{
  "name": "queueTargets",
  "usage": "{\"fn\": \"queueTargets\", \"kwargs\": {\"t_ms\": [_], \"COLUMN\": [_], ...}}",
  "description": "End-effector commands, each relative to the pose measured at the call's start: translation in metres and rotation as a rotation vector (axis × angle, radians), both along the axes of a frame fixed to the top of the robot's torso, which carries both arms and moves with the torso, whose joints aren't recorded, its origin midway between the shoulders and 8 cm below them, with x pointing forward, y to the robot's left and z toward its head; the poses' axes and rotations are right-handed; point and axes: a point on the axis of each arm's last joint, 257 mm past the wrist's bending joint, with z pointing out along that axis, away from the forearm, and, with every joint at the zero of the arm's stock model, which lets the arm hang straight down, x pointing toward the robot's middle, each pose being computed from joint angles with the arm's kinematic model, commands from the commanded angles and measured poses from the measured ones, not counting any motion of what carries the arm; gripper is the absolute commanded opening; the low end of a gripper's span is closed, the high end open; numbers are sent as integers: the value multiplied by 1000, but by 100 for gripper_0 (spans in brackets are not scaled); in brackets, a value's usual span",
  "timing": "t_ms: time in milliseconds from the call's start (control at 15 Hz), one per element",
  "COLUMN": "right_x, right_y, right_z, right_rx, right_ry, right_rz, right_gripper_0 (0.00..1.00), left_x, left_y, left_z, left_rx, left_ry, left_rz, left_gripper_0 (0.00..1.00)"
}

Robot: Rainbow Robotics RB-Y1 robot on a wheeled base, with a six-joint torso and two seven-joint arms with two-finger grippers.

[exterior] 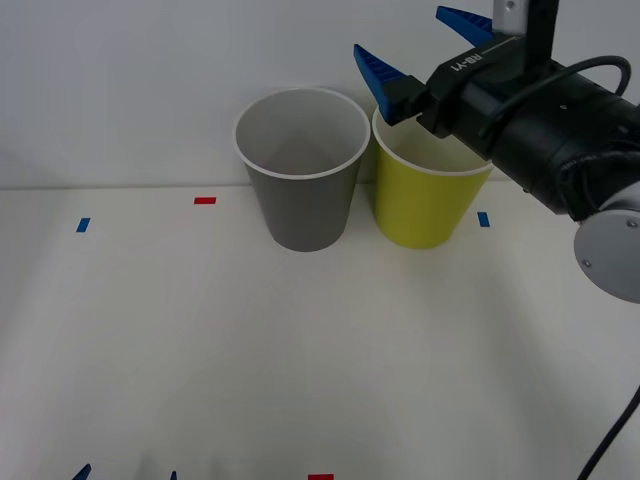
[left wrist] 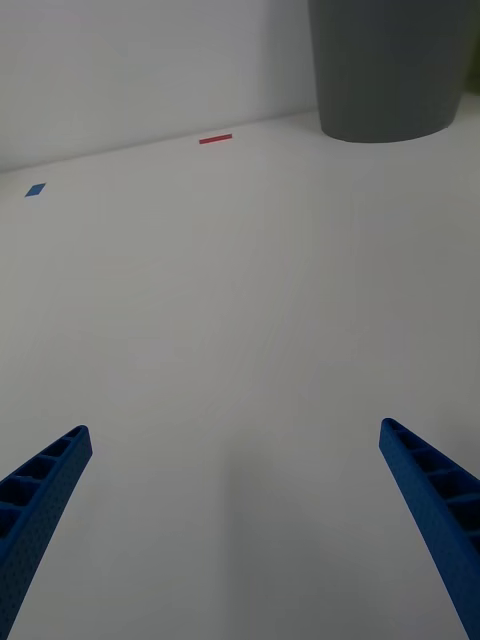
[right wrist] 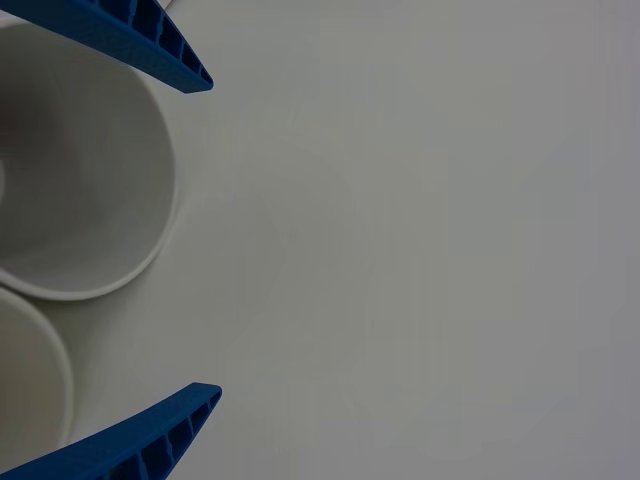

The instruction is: Put cans in the gray bin and PET bottles in the light green bin.

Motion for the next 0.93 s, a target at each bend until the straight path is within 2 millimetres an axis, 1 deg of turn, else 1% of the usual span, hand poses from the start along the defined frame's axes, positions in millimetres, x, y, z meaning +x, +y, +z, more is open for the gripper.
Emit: {"fn": "queueTargets", "kwargs": {"t_ms": [67,133,267,333,533,667,733,933], "right_x": [-45,-51,-60,-64,-74,-75,-73,-73], "right_y": [-74,-88,-114,-131,-168,-180,-185,-190], "right_z": [-13,-15,-31,-41,-64,-71,-74,-79], "right_rx": [0,26,88,115,136,176,167,153], "right_ry": [-11,-17,-23,-13,14,28,34,39], "right_rz": [-132,-160,-212,-250,-341,-383,-391,-407], "right_gripper_0": [100,100,100,100,100,100,100,100], "left_x": [0,0,0,0,0,0,0,0], "left_y": [0,0,0,0,0,0,0,0], "left_z": [0,0,0,0,0,0,0,0], "left_rx": [0,0,0,0,0,0,0,0], "left_ry": [0,0,0,0,0,0,0,0], "left_rz": [0,0,0,0,0,0,0,0], "left_gripper_0": [100,100,100,100,100,100,100,100]}}
